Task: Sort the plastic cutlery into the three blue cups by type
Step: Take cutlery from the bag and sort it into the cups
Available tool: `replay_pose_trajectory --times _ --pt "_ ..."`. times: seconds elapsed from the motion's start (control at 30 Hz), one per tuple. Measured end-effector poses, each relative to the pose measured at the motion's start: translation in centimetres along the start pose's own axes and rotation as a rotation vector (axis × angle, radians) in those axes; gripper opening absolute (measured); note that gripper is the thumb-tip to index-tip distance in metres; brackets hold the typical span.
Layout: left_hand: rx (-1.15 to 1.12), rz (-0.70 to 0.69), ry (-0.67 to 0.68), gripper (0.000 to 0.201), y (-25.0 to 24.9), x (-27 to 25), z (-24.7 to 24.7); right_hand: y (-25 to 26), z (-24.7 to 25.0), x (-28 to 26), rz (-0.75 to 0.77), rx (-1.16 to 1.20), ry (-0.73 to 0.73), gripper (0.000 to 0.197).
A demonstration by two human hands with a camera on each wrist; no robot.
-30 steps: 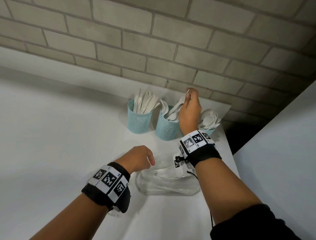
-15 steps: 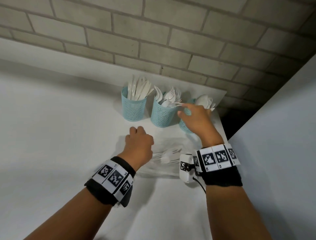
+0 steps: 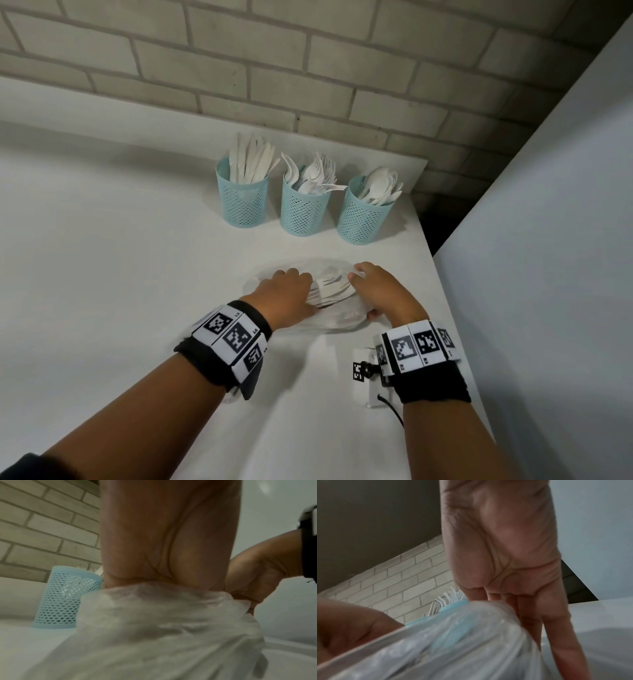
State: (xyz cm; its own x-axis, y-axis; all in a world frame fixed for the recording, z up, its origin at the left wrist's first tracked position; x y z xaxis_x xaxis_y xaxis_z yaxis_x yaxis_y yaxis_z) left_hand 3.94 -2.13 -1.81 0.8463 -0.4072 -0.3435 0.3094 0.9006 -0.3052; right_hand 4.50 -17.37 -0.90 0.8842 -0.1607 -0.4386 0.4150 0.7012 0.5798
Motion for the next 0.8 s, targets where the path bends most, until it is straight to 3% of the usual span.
replay_pose_trajectory --times 0.23,0.33,0.57,0.8 --pt "0.007 -0.047 0.035 0.06 -0.4 0.2 -0.6 -0.4 -0.2 0.1 0.046 -0.104 -0.038 0.042" --pt "0.035 -0.058 0.038 0.055 0.0 0.4 -0.7 -0.6 -0.3 -0.2 0.052 -0.101 -0.067 0.037" --pt "0.339 -0.067 0.004 0.064 -1.2 -0.3 -1.4 -0.9 0.0 -0.5 0.032 -0.026 -0.15 0.037" --pt "0.29 -0.139 -0.073 0.06 -1.9 -0.8 -1.6 -0.5 -0.2 -0.9 0.047 0.019 -0.142 0.035"
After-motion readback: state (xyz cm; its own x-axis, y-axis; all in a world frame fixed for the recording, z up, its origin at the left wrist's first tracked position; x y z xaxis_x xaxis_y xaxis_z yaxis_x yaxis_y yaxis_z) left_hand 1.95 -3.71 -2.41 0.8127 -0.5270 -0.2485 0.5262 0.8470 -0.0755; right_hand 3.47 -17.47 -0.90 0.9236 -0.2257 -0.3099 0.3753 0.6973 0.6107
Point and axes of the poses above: each hand's wrist, its own x-axis towards the middle knuckle, its own z-axis out of the back of the hand, y = z × x, the point moved 5 cm from there along x, towards the middle knuckle, and after that the axes turned 1 degree about x, right-handed, at the moved point
